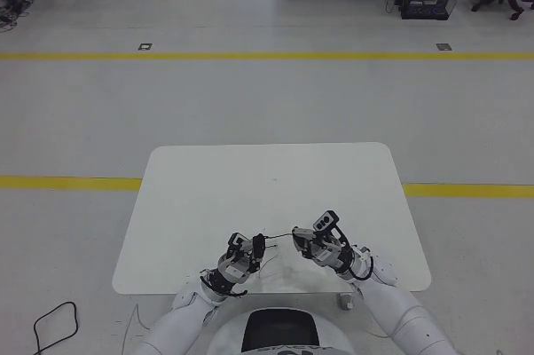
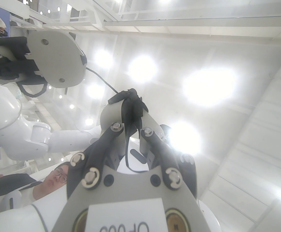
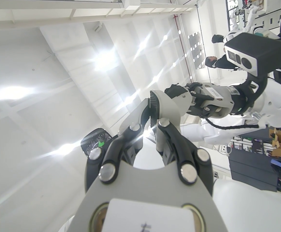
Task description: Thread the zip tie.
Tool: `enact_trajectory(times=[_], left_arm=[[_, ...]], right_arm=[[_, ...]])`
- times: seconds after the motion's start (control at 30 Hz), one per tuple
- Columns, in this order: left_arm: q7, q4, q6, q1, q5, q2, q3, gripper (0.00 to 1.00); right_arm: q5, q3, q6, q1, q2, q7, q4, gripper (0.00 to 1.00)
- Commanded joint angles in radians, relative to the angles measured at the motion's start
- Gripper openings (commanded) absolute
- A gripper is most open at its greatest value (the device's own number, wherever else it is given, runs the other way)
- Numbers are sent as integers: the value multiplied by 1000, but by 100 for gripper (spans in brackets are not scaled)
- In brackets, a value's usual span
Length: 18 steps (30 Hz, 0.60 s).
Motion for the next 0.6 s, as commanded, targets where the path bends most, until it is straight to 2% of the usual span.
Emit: enact_trajectory(times=[0.0, 0.57], left_arm=[[0, 0, 0, 0, 0, 0, 0, 0], [0, 0, 0, 0, 0, 0, 0, 0]], right_arm=[[-1, 2, 1, -1, 0, -1, 1, 0], [-14, 15, 5, -3, 1, -6, 9, 0]])
